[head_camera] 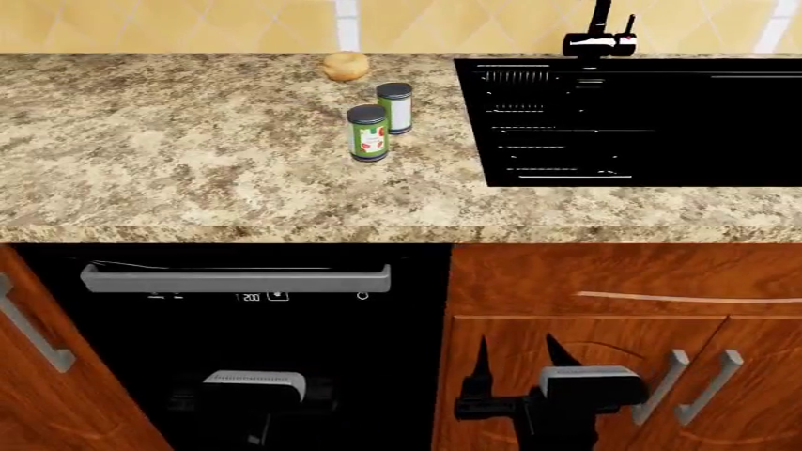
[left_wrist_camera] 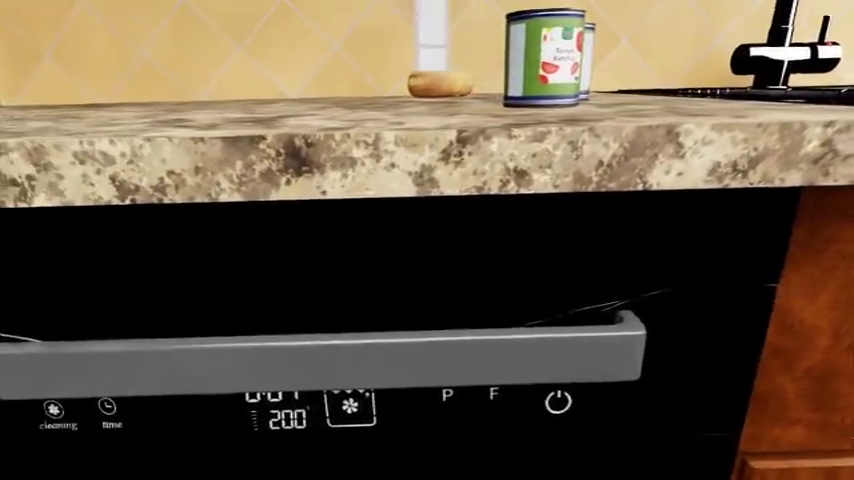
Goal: Pick the cans from the counter and place them in their designated side in the cabinet.
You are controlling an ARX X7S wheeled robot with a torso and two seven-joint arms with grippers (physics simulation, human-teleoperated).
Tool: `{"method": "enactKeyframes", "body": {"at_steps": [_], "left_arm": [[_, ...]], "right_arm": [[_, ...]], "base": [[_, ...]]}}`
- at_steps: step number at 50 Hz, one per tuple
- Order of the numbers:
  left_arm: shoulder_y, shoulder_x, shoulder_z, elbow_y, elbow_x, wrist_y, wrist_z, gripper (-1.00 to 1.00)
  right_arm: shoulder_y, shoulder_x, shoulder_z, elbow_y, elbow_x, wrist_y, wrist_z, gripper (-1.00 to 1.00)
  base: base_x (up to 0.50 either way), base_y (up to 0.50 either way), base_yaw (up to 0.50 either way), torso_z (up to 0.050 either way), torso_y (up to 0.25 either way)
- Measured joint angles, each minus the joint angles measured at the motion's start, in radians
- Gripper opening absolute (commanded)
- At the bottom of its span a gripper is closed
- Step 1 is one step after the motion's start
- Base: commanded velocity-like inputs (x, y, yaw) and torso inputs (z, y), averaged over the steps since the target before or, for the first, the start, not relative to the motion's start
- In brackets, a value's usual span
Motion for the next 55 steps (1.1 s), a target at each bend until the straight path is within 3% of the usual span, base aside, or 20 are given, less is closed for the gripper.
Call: {"method": "enactKeyframes", "body": {"at_steps": [13,26,42,55], "left_arm": [[-0.01,-0.032,0.027,0.063,-0.014,-0.036,0.018,1.0],[-0.121,-0.117,0.043,0.23,-0.105,-0.309,0.096,1.0],[-0.416,-0.22,0.036,0.318,-0.231,-0.671,0.201,1.0],[-0.716,-0.262,0.06,0.163,-0.249,-0.769,0.289,1.0]], "right_arm": [[0.016,0.038,-0.005,-0.085,0.096,0.086,-0.04,1.0],[0.097,0.119,0.013,-0.297,0.229,0.354,-0.036,1.0],[0.457,0.225,0.003,-0.401,0.362,0.722,-0.06,1.0],[0.805,0.259,-0.01,-0.278,0.472,0.939,-0.162,1.0]], "base": [[0.0,0.0,0.0,0.0,0.0],[0.0,0.0,0.0,0.0,0.0],[0.0,0.0,0.0,0.0,0.0],[0.0,0.0,0.0,0.0,0.0]]}}
